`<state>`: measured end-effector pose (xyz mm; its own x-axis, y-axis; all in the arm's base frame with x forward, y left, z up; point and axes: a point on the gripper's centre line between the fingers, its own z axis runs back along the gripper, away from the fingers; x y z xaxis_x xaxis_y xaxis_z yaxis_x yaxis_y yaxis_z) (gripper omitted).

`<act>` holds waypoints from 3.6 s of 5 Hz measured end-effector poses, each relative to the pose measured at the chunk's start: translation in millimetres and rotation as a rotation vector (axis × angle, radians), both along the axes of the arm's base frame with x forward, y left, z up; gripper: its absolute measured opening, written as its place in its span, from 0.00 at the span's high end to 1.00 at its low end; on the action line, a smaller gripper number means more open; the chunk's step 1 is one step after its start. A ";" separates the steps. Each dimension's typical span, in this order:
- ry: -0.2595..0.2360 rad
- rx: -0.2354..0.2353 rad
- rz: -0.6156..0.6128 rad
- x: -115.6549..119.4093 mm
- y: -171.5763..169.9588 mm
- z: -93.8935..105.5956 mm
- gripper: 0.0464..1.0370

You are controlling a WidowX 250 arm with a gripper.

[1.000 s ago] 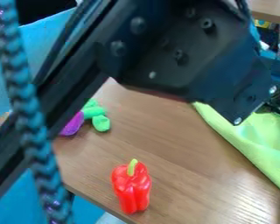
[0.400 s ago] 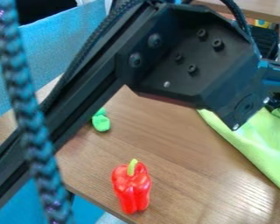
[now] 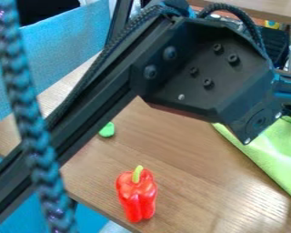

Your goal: Unfold the cloth from top right to bottom left

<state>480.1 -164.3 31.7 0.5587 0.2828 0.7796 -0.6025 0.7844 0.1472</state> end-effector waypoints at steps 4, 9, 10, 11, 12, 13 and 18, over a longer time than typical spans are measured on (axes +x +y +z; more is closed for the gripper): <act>-0.003 -0.006 -0.006 6.7 -6.6 -3.7 0.69; -0.095 0.030 -0.134 -37.1 3.5 19.6 0.99; -0.121 0.004 -0.142 -46.9 8.4 42.1 0.99; -0.135 -0.023 -0.148 -58.2 14.4 56.8 0.99; -0.127 -0.076 -0.103 -70.2 37.6 70.6 0.99; -0.097 -0.095 -0.073 -85.9 63.8 73.3 0.99; -0.021 -0.185 0.006 -156.0 160.3 98.8 0.99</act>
